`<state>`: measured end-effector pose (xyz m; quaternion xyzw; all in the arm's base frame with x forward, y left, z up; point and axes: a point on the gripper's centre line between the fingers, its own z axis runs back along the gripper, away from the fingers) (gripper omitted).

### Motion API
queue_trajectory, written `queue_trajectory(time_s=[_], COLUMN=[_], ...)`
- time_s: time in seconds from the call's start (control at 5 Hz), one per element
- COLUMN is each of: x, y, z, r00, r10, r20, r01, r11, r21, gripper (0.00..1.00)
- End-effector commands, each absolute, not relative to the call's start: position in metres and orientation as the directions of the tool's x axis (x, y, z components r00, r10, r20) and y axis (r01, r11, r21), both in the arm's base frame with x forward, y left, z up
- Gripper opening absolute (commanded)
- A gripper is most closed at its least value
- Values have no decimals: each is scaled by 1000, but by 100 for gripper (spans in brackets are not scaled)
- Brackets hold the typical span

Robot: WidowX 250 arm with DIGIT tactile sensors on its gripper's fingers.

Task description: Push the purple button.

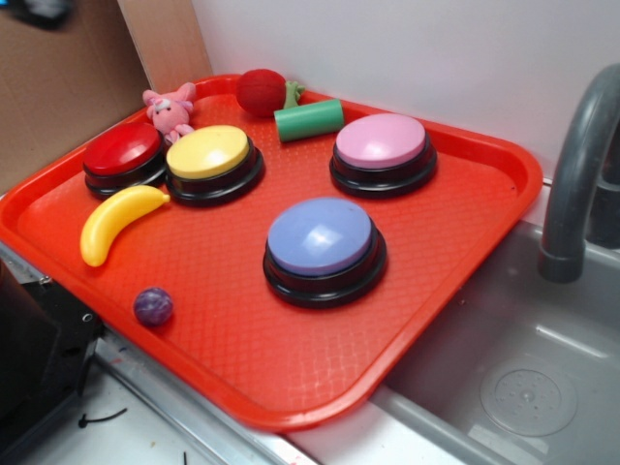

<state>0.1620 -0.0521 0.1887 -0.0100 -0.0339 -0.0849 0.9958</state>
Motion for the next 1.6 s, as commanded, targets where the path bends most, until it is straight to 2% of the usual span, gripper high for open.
queue_trajectory(time_s=[0.0, 0.2, 0.4, 0.8, 1.0, 1.2, 1.4], x=[193, 202, 206, 222, 216, 212, 203], y=[-100, -108, -122, -134, -123, -111, -100], z=[123, 90, 66, 55, 74, 114, 145], r00=[937, 931, 915, 883, 899, 903, 912], r10=[-326, -351, -395, -463, -433, -412, -380], r20=[129, 95, 82, 72, 61, 124, 153], r01=[334, 359, 401, 467, 435, 416, 382], r11=[941, 931, 912, 882, 900, 909, 924], r21=[-47, -74, -88, -55, -31, -9, 23], gripper=[100, 100, 100, 100, 100, 100, 100])
